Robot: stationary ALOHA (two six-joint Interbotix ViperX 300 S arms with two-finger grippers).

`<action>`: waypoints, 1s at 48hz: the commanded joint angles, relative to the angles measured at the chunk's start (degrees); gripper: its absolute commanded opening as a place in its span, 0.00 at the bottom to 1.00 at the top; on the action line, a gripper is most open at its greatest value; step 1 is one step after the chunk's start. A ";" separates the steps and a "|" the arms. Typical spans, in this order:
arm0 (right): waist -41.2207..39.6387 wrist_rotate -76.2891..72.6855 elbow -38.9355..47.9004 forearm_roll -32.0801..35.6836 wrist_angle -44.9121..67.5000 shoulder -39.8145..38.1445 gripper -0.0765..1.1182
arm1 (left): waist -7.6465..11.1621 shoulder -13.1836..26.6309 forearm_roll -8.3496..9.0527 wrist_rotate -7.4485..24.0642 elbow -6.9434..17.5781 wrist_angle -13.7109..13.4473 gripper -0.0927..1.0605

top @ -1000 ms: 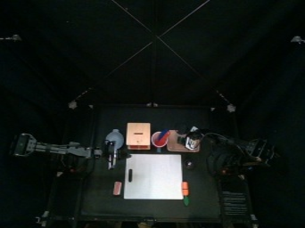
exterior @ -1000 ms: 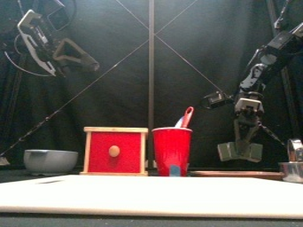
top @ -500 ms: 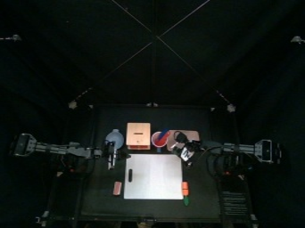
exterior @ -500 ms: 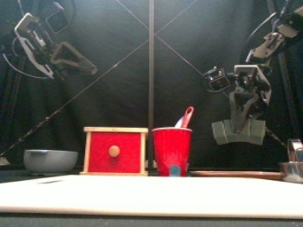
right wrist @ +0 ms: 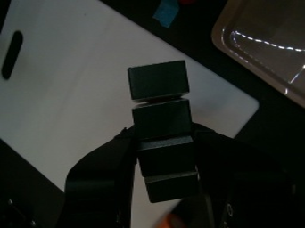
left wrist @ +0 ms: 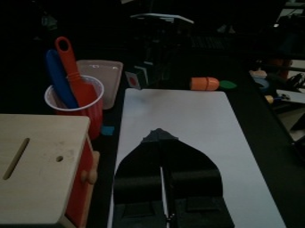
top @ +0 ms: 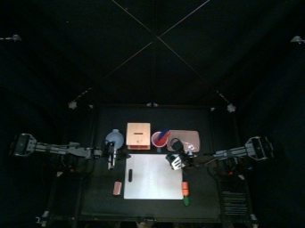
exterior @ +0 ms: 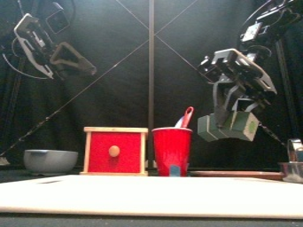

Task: Place sushi on board then cut the sushi with the knife then place the pieces on the plate
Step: Place the sushi on the board

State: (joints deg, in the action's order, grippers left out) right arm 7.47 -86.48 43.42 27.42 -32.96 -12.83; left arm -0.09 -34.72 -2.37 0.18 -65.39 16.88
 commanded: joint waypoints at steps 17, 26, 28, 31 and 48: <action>8.96 -25.66 -17.93 6.59 -16.26 14.77 0.56 | -0.62 -0.62 0.18 0.09 0.35 -0.62 0.06; 9.67 -28.65 -25.93 1.49 -22.94 20.74 0.56 | -0.62 -0.70 0.09 0.00 0.35 -0.62 0.07; 9.67 -29.00 -27.60 0.35 -23.91 21.97 0.56 | -0.62 -0.70 0.09 0.00 0.35 -0.70 0.06; 9.49 -29.36 -29.79 -0.97 -24.87 23.91 0.56 | -0.62 -0.88 0.09 0.00 0.35 -0.62 0.06; 8.26 -30.32 -39.55 -4.57 -28.83 32.70 0.56 | -0.62 -2.20 0.26 0.09 0.35 -0.70 0.07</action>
State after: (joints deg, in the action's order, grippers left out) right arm 16.52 -116.46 6.15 23.03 -60.38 20.74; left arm -0.53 -36.65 -2.29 0.18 -65.74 15.91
